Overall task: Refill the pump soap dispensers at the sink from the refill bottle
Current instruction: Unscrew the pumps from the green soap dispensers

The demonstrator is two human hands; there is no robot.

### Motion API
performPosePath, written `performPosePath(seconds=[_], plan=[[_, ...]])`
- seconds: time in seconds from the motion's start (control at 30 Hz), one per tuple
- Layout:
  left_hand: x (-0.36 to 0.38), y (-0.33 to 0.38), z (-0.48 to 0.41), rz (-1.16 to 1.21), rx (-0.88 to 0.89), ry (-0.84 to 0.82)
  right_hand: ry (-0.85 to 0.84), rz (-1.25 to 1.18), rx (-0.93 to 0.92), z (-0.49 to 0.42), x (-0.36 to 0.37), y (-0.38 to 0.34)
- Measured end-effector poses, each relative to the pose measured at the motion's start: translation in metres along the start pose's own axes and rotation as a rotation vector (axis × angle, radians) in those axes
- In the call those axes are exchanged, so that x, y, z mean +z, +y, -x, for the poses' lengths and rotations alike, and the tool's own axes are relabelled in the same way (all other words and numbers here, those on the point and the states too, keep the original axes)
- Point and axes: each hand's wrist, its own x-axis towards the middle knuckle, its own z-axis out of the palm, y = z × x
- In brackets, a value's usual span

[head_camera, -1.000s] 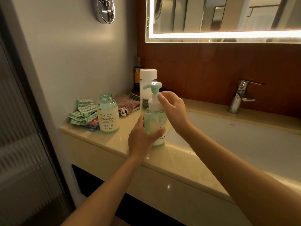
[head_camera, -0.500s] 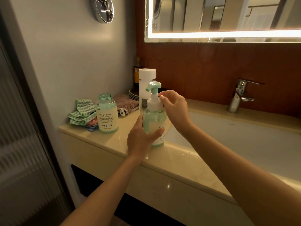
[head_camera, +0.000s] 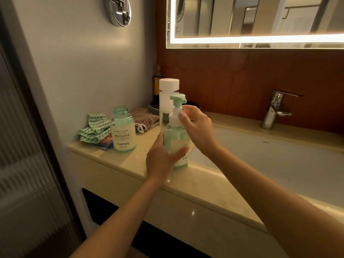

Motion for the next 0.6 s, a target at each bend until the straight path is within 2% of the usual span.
performPosePath(seconds=[0.17,0.3,0.4,0.6], plan=[[-0.0005,0.0002,-0.0004,-0.003,-0.017,-0.02,0.036,0.059,-0.004,-0.0026,0.0072,0.0012],[-0.0004,0.0009,0.0001,-0.002,-0.007,-0.01,-0.023,-0.048,0.047,-0.0014,0.0038,0.0006],[-0.0004,0.0011,0.0001,-0.008,0.002,-0.011,-0.064,-0.028,0.034,0.0003,0.0041,0.001],[-0.0016,0.0016,0.0006,0.005,0.006,-0.015,0.017,0.016,0.036,-0.0031,0.0068,-0.0013]])
